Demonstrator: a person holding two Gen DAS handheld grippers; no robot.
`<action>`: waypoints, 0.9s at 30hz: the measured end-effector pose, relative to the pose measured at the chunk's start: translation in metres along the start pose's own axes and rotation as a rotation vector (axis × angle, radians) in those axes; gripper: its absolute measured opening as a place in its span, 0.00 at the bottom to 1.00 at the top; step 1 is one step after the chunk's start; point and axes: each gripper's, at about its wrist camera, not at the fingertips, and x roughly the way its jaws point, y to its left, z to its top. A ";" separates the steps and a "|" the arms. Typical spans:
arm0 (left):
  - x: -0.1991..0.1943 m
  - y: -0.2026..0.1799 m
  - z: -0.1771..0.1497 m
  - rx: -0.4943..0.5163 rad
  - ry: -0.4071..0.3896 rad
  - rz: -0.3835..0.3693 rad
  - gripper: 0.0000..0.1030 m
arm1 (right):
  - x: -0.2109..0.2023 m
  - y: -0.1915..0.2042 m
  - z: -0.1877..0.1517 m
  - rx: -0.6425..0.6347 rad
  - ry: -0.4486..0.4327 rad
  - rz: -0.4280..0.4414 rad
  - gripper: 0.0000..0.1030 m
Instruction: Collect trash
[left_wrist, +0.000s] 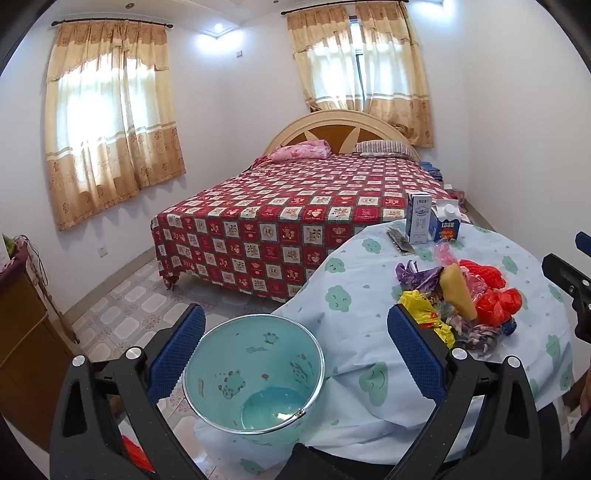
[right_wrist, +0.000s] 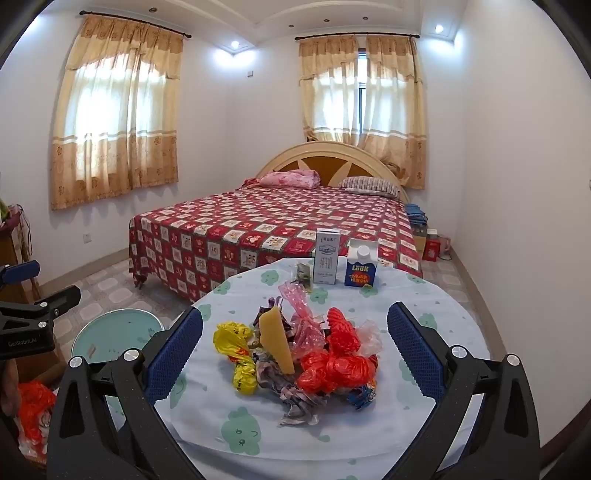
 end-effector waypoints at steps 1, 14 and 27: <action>0.000 0.000 0.000 -0.001 0.000 0.001 0.94 | 0.000 0.000 0.000 -0.001 -0.001 0.000 0.95; 0.005 0.004 -0.005 -0.018 -0.001 -0.001 0.94 | 0.000 -0.006 0.001 0.009 0.011 -0.001 0.95; 0.001 0.009 -0.001 -0.022 -0.002 0.008 0.94 | -0.002 -0.006 -0.001 0.011 0.014 -0.002 0.95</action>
